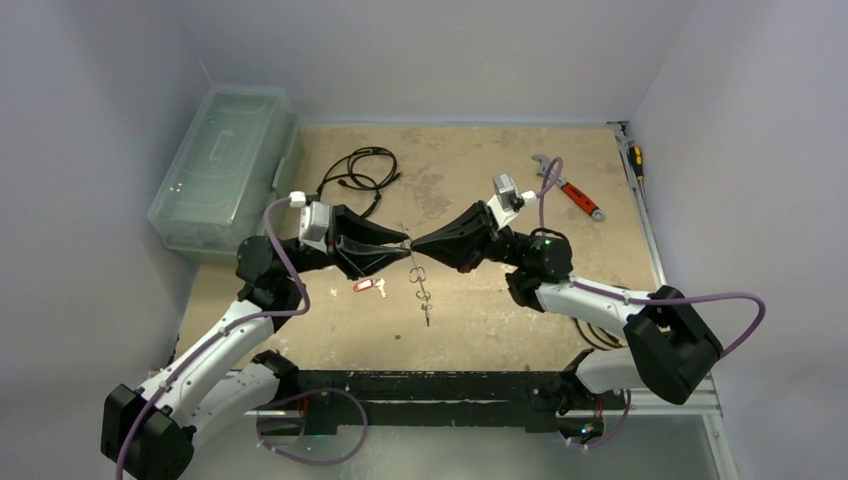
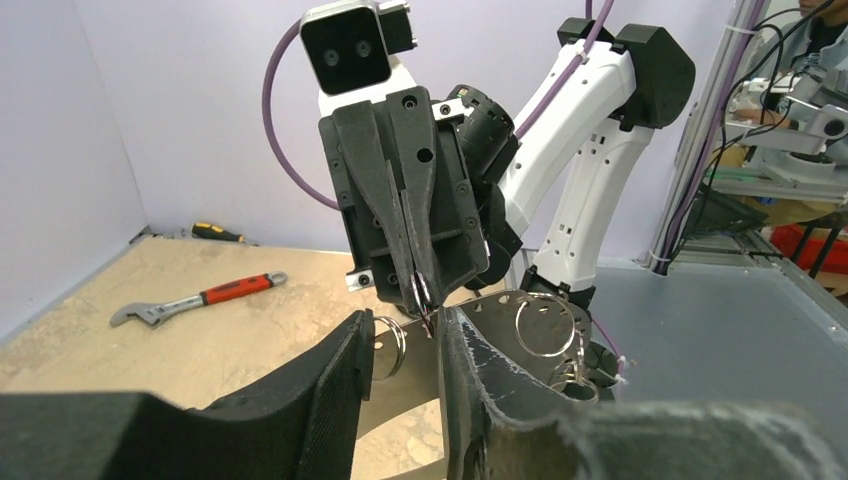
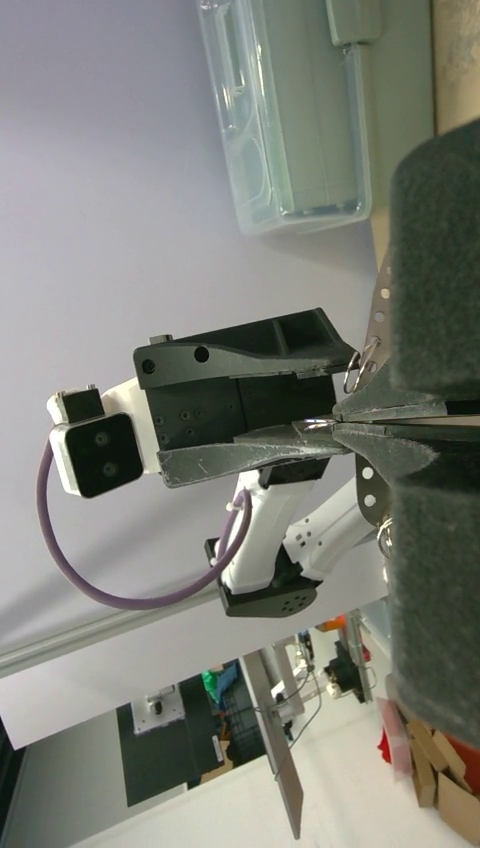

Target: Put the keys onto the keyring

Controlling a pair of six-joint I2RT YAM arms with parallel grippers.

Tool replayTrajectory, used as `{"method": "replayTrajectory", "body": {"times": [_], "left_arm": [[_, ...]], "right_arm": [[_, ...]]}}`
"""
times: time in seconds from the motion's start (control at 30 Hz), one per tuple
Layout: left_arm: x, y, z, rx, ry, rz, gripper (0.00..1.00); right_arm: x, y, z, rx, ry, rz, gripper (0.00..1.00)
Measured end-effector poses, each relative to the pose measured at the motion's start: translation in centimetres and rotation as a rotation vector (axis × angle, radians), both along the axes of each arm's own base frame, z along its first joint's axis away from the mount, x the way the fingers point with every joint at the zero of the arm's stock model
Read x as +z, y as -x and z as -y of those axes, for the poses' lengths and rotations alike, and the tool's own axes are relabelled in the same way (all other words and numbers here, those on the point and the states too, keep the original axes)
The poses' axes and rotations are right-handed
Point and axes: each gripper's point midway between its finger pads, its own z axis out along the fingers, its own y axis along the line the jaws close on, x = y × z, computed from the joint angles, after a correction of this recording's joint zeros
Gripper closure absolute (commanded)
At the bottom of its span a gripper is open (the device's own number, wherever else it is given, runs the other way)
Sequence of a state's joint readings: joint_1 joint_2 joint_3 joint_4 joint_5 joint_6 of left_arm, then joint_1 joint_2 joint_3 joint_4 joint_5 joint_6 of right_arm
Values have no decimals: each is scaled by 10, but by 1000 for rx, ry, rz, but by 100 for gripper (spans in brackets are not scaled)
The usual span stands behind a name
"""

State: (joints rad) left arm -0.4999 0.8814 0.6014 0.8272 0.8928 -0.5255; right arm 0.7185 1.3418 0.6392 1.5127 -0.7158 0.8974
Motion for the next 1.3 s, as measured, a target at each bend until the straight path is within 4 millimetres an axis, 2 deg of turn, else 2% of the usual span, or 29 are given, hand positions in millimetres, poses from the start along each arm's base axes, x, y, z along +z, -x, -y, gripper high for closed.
{"method": "replayTrajectory", "body": {"times": [0.07, 0.13, 0.47, 0.87, 0.93, 1.0, 1.07, 1.1, 1.2, 1.3], "left_arm": [[-2, -1, -1, 12, -10, 0, 58], [-4, 0, -3, 28, -21, -4, 57], [0, 2, -10, 80, -27, 5, 71], [15, 8, -11, 55, 31, 7, 70], [17, 9, -11, 52, 35, 7, 66], [18, 10, -11, 51, 38, 10, 57], [18, 10, -11, 49, 41, 8, 52], [18, 10, -11, 49, 41, 6, 52], [18, 10, -11, 50, 40, 4, 63], [18, 10, -11, 48, 41, 2, 68]], "right_arm": [[0, 0, 0, -1, -1, 3, 100], [2, 0, 1, -11, -7, 12, 100], [18, 6, 9, -43, -50, 72, 100], [18, 1, 8, -68, -53, 65, 100], [17, 0, 8, -71, -51, 63, 100], [16, -1, 8, -72, -47, 59, 100], [15, -1, 8, -74, -45, 56, 100], [15, -2, 7, -75, -44, 56, 100], [15, -2, 7, -77, -42, 54, 100], [14, -3, 7, -78, -41, 55, 100]]}}
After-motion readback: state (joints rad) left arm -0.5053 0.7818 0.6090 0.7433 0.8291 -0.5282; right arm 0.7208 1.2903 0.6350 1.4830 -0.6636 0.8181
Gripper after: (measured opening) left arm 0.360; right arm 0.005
